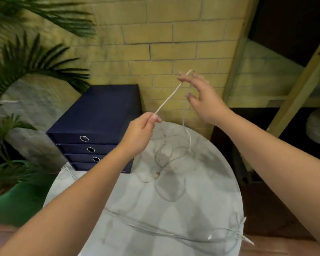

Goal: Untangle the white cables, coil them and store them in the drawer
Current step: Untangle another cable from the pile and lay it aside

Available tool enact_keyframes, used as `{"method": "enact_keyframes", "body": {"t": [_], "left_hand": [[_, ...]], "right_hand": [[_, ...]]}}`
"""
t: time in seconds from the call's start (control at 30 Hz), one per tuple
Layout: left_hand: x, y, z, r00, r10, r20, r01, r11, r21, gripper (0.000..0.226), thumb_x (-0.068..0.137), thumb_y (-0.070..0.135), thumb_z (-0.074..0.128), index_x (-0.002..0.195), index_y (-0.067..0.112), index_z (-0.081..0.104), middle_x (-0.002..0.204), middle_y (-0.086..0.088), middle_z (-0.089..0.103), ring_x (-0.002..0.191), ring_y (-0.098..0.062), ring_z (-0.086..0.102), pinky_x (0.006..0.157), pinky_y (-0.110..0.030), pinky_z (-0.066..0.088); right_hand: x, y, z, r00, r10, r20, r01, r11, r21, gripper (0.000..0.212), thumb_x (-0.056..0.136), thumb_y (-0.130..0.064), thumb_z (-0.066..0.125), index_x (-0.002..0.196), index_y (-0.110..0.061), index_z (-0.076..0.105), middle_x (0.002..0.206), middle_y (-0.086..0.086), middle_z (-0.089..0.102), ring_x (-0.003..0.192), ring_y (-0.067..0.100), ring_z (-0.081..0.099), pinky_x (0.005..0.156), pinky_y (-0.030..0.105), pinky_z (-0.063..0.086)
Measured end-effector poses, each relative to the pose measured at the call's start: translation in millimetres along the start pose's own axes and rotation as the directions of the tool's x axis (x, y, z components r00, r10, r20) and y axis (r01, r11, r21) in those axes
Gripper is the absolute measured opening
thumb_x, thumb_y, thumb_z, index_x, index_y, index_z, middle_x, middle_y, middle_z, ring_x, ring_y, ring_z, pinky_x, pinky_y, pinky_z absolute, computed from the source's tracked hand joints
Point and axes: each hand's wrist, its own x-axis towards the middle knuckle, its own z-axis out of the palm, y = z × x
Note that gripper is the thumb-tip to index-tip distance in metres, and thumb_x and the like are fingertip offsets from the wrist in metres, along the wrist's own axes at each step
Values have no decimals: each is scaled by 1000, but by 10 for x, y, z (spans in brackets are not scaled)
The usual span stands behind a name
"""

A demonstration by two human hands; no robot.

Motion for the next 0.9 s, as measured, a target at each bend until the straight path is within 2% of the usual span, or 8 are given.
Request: {"method": "enact_keyframes", "body": {"t": [0.1, 0.17, 0.3, 0.4, 0.5, 0.67, 0.8, 0.9], "left_hand": [[144, 246, -240, 993, 59, -98, -57, 998, 19, 28, 103, 29, 38, 89, 31, 63, 67, 5, 50, 61, -4, 49, 75, -44, 55], [153, 317, -343, 988, 80, -134, -73, 996, 57, 27, 102, 30, 39, 94, 29, 64, 69, 9, 52, 64, -3, 52, 79, -45, 55], [53, 250, -421, 991, 58, -120, -41, 990, 137, 28, 102, 31, 39, 95, 26, 66, 75, 12, 56, 77, -5, 55, 81, -46, 53], [-37, 211, -429, 993, 70, -95, -49, 977, 208, 25, 102, 29, 40, 103, 24, 64, 82, 16, 57, 78, -2, 53, 72, -29, 47], [-89, 213, -454, 995, 79, -64, -58, 961, 272, 18, 101, 26, 43, 108, 23, 60, 79, 11, 59, 73, -4, 55, 59, -20, 39], [-142, 227, -592, 998, 59, 14, -60, 952, 301, 17, 99, 25, 49, 95, 24, 65, 80, 13, 68, 82, -22, 65, 75, -45, 53], [-174, 270, -646, 993, 31, 116, -61, 964, 259, 24, 102, 25, 43, 92, 22, 66, 81, 10, 69, 82, -2, 61, 72, -24, 46], [-201, 326, -642, 993, 31, 110, -61, 959, 277, 30, 103, 24, 39, 89, 21, 65, 84, 9, 68, 79, -1, 59, 66, -18, 41]], "right_hand": [[247, -276, -246, 989, -124, -83, 121, 992, -46, 43, 91, -3, 53, 129, -23, 54, 133, -19, 46, 134, 4, 26, 106, 15, 16], [256, -354, -300, 982, -151, -117, 142, 986, -83, 31, 90, -10, 58, 119, -20, 61, 116, -15, 55, 120, 4, 39, 101, 13, 26], [79, -236, -188, 1000, -21, -2, 21, 989, -144, 9, 87, -26, 65, 82, -32, 63, 90, 3, 59, 90, 21, 52, 81, 40, 45], [-79, -136, -35, 992, 93, 90, -77, 983, -168, 8, 87, -27, 65, 90, -20, 68, 95, 8, 49, 91, 20, 46, 79, 33, 40], [-204, -111, 62, 972, 164, 169, -160, 986, -38, 6, 91, -19, 61, 86, -15, 63, 91, 6, 55, 84, 16, 51, 73, 29, 39], [-318, -103, 58, 949, 198, 247, -225, 971, 86, 17, 94, -14, 55, 79, -20, 60, 66, -5, 56, 63, 9, 51, 64, 26, 42], [-323, -130, 46, 939, 178, 294, -194, 981, 28, 18, 96, -14, 50, 83, -13, 62, 66, -3, 51, 63, 10, 45, 62, 26, 37], [-321, -156, 68, 932, 157, 326, -169, 986, 8, 21, 98, -13, 46, 85, -13, 63, 70, -4, 53, 67, 9, 47, 67, 27, 39]]}}
